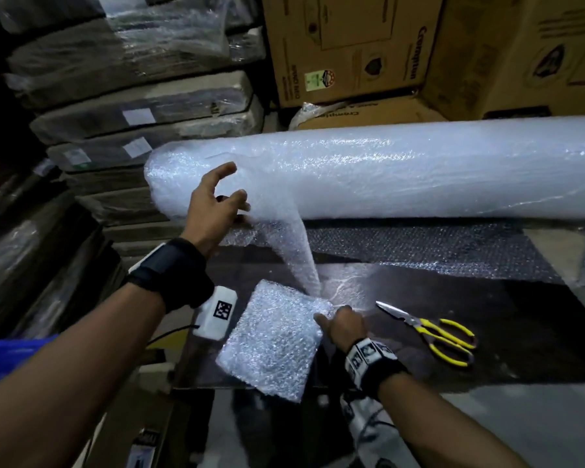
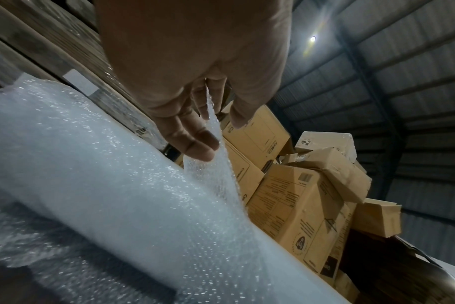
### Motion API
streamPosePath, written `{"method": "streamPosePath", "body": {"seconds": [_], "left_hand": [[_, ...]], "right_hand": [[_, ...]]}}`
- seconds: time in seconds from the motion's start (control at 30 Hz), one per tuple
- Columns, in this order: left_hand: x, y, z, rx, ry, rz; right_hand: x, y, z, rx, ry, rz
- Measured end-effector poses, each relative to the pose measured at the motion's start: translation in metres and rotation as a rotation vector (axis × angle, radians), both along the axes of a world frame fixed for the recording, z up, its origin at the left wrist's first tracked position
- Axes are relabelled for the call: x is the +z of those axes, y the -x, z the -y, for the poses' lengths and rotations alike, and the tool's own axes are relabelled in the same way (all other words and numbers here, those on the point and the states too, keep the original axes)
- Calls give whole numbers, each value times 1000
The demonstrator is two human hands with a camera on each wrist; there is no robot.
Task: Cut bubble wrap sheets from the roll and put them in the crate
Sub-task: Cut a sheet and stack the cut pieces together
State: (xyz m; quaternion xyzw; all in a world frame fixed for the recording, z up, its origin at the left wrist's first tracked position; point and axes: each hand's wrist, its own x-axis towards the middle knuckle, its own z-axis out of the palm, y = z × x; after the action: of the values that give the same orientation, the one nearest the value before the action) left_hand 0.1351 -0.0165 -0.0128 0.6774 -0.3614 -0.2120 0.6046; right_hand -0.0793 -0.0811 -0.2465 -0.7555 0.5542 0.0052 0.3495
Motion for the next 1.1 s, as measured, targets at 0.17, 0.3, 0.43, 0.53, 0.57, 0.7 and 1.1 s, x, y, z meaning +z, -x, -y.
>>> {"method": "streamPosePath", "body": {"seconds": [0.17, 0.3, 0.43, 0.53, 0.57, 0.7, 1.1], "left_hand": [[-20, -43, -29, 30, -35, 30], [-33, -67, -48, 32, -69, 67], [-40, -77, -58, 48, -85, 71], [-42, -76, -58, 33, -89, 56], [-41, -74, -57, 22, -88, 50], [-40, -55, -48, -38, -66, 28], [-16, 1, -4, -224, -1, -47]], "right_hand": [[-17, -55, -12, -336, -140, -29], [-14, -65, -23, -452, -134, -88], [-14, -72, -26, -400, -145, -118], [-17, -66, -24, -394, -83, -32], [-18, -59, -21, -384, -73, 33], [-12, -6, 7, -269, 1, 25], [48, 32, 13, -186, 178, 391]]}}
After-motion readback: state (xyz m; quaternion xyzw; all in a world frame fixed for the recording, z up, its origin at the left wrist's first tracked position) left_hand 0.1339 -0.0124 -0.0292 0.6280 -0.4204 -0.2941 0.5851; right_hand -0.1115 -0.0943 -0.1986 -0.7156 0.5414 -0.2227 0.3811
